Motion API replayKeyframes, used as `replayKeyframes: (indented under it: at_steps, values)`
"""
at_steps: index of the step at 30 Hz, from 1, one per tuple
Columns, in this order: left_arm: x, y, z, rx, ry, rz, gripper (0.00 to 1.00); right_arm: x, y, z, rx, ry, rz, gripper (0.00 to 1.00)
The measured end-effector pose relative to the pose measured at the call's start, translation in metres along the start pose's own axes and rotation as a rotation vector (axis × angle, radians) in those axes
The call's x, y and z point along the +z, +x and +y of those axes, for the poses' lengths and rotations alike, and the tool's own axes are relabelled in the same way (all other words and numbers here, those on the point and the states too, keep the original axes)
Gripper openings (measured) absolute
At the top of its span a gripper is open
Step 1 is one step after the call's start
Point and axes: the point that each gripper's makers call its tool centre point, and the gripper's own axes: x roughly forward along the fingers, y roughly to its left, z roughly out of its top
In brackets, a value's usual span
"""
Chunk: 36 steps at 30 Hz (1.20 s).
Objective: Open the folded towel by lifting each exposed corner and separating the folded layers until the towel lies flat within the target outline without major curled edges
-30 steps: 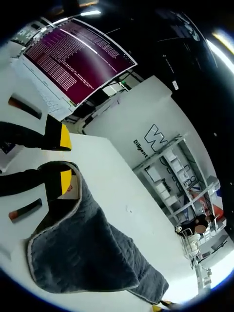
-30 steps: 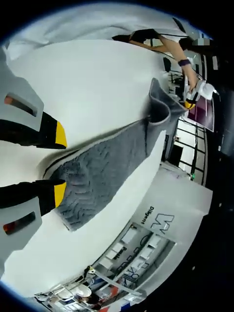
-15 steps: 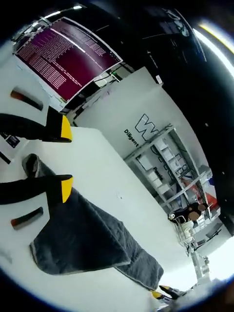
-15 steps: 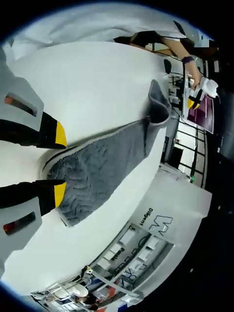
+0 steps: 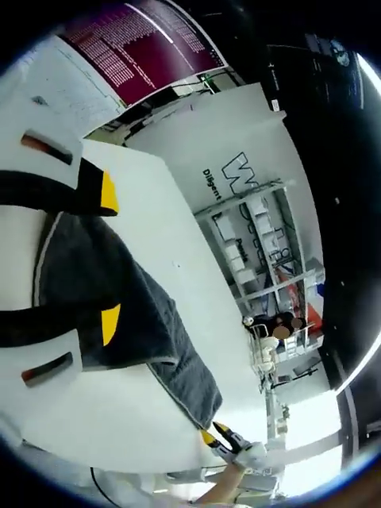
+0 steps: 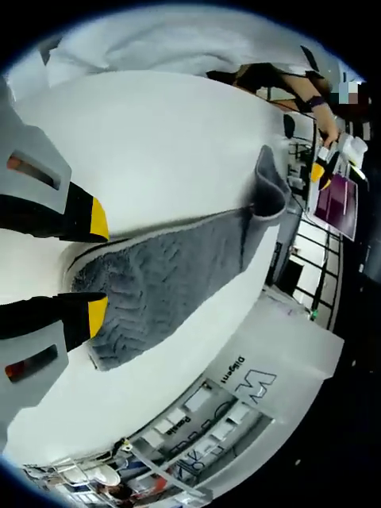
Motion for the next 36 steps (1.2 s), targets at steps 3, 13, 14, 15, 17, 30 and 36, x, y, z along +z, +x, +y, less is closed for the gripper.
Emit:
replayKeyframes:
  at_steps: [3, 13, 14, 15, 17, 30, 36]
  values:
    - [-0.003, 0.0, -0.005, -0.008, -0.028, -0.005, 0.46, 0.0, 0.001, 0.001, 0.003, -0.028, 0.005, 0.23]
    - [-0.004, -0.001, -0.028, -0.029, -0.038, -0.029, 0.71, 0.001, -0.001, -0.005, 0.003, -0.093, 0.027, 0.22]
    - [-0.004, -0.002, -0.029, -0.031, -0.038, -0.028, 0.71, 0.002, -0.001, -0.005, 0.009, -0.103, 0.028, 0.22]
    - [-0.003, -0.002, -0.032, -0.042, -0.046, -0.031, 0.72, 0.002, 0.0, -0.004, 0.016, -0.117, 0.034, 0.22]
    - [-0.001, -0.002, -0.039, -0.072, -0.071, -0.045, 0.77, 0.001, 0.001, -0.002, 0.026, -0.147, 0.049, 0.22]
    - [-0.016, -0.007, -0.051, -0.084, -0.172, -0.038, 0.97, -0.004, 0.005, 0.002, 0.031, -0.265, 0.09, 0.18]
    - [-0.032, -0.011, -0.061, -0.099, -0.222, -0.016, 0.99, -0.006, 0.007, 0.002, 0.034, -0.287, 0.101, 0.17]
